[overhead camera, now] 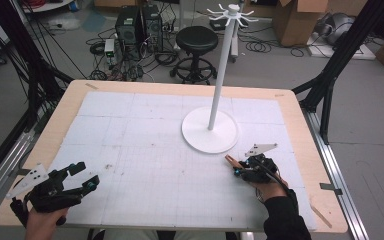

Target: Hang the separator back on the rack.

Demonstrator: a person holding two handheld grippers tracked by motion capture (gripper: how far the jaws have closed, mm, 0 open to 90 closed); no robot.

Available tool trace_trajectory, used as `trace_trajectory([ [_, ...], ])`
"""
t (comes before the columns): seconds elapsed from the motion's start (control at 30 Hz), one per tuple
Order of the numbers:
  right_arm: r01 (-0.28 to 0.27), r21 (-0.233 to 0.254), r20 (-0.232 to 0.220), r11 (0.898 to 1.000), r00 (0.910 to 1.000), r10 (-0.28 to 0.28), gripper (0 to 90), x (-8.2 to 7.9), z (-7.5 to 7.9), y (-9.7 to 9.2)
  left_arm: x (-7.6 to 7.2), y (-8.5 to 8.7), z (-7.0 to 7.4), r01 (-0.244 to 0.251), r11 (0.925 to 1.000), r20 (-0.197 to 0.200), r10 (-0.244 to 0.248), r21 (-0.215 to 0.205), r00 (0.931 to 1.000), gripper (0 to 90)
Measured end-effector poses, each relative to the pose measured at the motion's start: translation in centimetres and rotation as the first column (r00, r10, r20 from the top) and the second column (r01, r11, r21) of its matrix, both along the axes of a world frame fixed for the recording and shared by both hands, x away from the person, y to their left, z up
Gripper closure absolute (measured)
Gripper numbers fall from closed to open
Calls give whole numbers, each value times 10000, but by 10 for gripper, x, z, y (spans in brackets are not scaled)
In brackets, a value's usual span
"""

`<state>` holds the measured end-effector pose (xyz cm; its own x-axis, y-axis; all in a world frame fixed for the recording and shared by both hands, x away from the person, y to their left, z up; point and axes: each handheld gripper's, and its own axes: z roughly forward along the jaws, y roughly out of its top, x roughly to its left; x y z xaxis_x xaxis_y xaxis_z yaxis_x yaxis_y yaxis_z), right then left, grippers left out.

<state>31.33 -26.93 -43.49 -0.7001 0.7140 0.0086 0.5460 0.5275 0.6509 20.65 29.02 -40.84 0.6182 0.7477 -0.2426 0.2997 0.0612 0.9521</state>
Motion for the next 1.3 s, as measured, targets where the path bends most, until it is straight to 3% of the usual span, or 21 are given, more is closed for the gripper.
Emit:
trace_trajectory([
  [0.13, 10, -25, 38, 10000, 10000, -10, 670, -1, 1, 0, 0, 1, 0, -17, 10000, -3, 17, -7, 10000, 219],
  [0.27, -8, 332, 263, 9994, 9997, 0, 672, -6, 5, -2, 0, 1, 0, -9, 10000, 0, 9, -11, 10000, 220],
  [0.53, 79, 1312, 505, 9913, 9986, -146, 674, -16, 14, -9, 0, 0, 0, 16, 10000, 12, -16, -11, 10000, 219],
  [0.67, 83, 2093, 723, 9778, 9971, -240, 673, -22, 21, -14, 0, 0, 0, 28, 10000, 6, -28, -42, 10000, 219],
  [0.8, -280, 2806, 1066, 9594, 9943, -22, 673, -29, 32, -12, -1, 0, 1, 84, 9999, 61, -83, -118, 9999, 219],
  [0.93, -1055, 3317, 1347, 9375, 9888, 637, 672, -36, 43, 1, -2, -2, 4, 122, 9997, 129, -120, -206, 9998, 220],
  [1.03, -1732, 3722, 1627, 9118, 9794, 1197, 672, -41, 51, 17, -4, -3, 9, 501, 9974, 301, -485, -523, 9984, 221],
  [1.13, -2341, 4088, 1790, 8821, 9683, 1740, 672, -45, 58, 33, -7, -7, 17, 1385, 9831, 591, -1322, -1198, 9895, 206],
  [1.2, -2728, 4351, 1891, 8581, 9594, 2092, 672, -46, 62, 44, -9, -13, 24, 1961, 9723, 763, -1876, -1269, 9793, 194],
  [1.3, -3233, 4590, 2020, 8275, 9450, 2571, 672, -49, 67, 62, -12, -23, 33, 2464, 9590, 1039, -2332, -1400, 9669, 178],
])
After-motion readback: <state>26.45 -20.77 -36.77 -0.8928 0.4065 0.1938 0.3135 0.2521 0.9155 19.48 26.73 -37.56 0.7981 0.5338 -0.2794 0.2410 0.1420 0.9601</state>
